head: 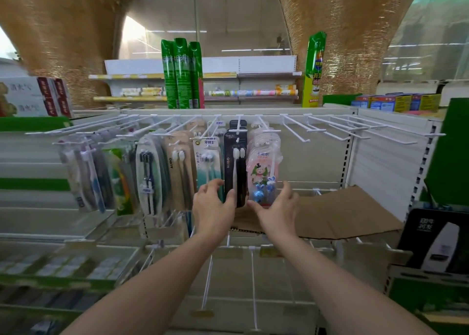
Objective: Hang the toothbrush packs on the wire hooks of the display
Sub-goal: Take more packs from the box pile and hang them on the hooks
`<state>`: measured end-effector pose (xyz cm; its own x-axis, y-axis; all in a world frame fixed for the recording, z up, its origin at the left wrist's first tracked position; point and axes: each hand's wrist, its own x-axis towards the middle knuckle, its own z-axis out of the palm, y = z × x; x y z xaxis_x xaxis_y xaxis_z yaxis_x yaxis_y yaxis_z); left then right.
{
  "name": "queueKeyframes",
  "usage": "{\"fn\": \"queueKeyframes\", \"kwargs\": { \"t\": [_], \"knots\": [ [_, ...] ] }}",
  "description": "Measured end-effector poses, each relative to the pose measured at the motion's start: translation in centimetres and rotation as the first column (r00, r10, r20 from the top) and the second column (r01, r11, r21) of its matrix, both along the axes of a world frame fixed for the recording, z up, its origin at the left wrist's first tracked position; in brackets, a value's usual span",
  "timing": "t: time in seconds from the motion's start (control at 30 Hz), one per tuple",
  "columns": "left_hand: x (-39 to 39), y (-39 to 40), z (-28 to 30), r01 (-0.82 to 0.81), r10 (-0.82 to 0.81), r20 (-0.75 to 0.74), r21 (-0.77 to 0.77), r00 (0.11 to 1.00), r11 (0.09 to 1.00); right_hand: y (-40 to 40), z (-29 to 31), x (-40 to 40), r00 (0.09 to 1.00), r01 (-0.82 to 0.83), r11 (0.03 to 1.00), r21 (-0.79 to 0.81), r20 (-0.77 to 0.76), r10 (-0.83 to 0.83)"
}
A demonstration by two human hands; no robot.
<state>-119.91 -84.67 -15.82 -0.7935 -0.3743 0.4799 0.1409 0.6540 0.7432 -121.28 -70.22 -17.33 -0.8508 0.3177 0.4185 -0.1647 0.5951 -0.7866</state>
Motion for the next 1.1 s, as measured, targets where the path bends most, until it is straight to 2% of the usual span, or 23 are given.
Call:
{"fn": "queueKeyframes", "kwargs": {
  "t": [0.23,0.43,0.57,0.77,0.93,1.1],
  "knots": [
    [0.9,-1.1,1.5,0.09,-0.097,-0.023,-0.206,0.995,0.974,-0.9,0.5,1.1,0.985,0.08,0.972,0.22,-0.17,-0.043],
    [0.1,0.0,2.8,0.234,-0.244,-0.048,-0.165,0.968,0.958,-1.2,1.1,2.1,0.969,0.164,0.939,0.301,-0.228,-0.097],
    [-1.7,1.3,3.8,0.302,-0.311,-0.032,-0.162,0.95,0.939,-1.0,1.8,1.1,0.964,0.161,0.912,0.378,-0.26,-0.062],
    [-5.1,2.2,4.7,0.27,-0.274,-0.02,-0.116,0.961,0.956,-0.9,2.5,-2.0,0.923,0.223,0.865,0.451,-0.382,-0.038],
    [-7.3,2.3,5.3,0.301,-0.302,-0.002,0.085,0.953,0.95,-0.8,2.1,-4.5,0.897,0.205,0.887,0.414,-0.442,0.0],
    [-10.2,2.6,5.3,0.336,-0.34,-0.016,0.196,0.94,0.921,-0.6,1.5,-6.3,0.858,0.223,0.89,0.399,-0.513,0.015]
  ]
}}
